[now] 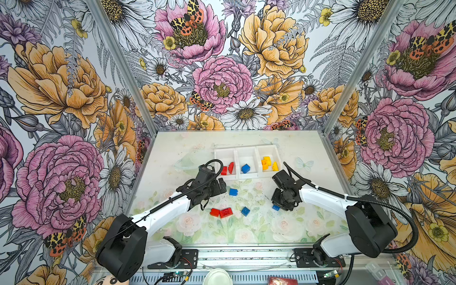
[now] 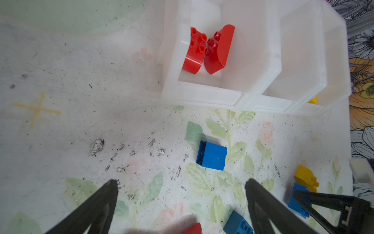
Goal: Sort the legos into containers by color
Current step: Pick up the lego from the bottom-right of the table, then place the lego in the container.
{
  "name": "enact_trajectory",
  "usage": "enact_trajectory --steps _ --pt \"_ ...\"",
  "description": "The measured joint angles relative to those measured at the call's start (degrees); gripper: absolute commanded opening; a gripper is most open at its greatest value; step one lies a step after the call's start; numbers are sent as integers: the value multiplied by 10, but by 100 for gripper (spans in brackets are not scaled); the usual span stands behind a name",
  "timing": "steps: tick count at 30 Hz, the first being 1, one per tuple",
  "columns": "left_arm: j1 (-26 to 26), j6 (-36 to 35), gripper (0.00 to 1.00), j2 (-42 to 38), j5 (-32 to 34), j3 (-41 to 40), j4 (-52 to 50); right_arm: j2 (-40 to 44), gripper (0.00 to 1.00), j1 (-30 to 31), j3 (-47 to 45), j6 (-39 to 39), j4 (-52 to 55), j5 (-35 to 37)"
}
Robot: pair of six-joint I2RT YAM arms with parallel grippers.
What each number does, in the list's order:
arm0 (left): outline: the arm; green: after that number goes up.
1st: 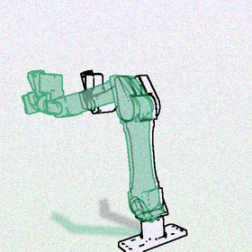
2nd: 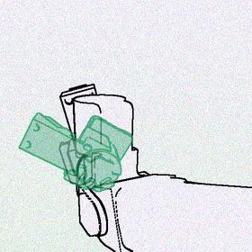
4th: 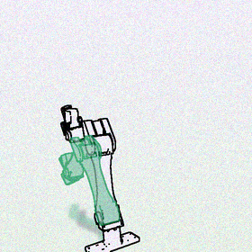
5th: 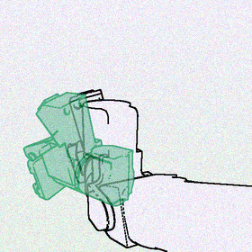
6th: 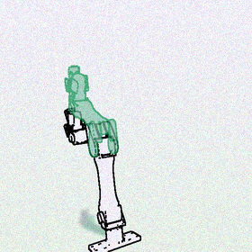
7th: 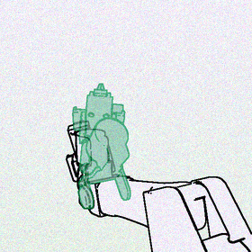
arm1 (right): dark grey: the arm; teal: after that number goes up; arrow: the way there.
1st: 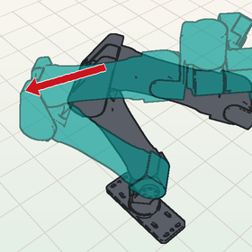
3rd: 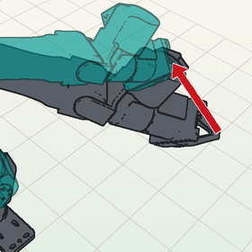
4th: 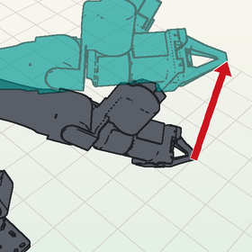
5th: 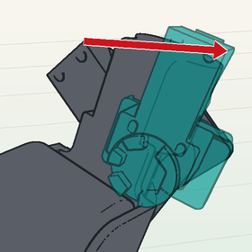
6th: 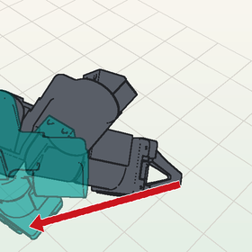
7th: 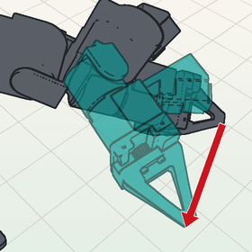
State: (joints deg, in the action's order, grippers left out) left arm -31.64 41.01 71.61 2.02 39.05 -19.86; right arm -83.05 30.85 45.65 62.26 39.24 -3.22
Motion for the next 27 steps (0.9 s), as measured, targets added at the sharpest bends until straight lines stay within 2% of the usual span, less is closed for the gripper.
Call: enact_trajectory --steps 10,27 --pt "4 0 99 -5 0 -4 0 -52 28 31 187 -100 23 22" --pt "12 2 99 -33 0 -23 -1 -259 29 51 468 -292 54 90"
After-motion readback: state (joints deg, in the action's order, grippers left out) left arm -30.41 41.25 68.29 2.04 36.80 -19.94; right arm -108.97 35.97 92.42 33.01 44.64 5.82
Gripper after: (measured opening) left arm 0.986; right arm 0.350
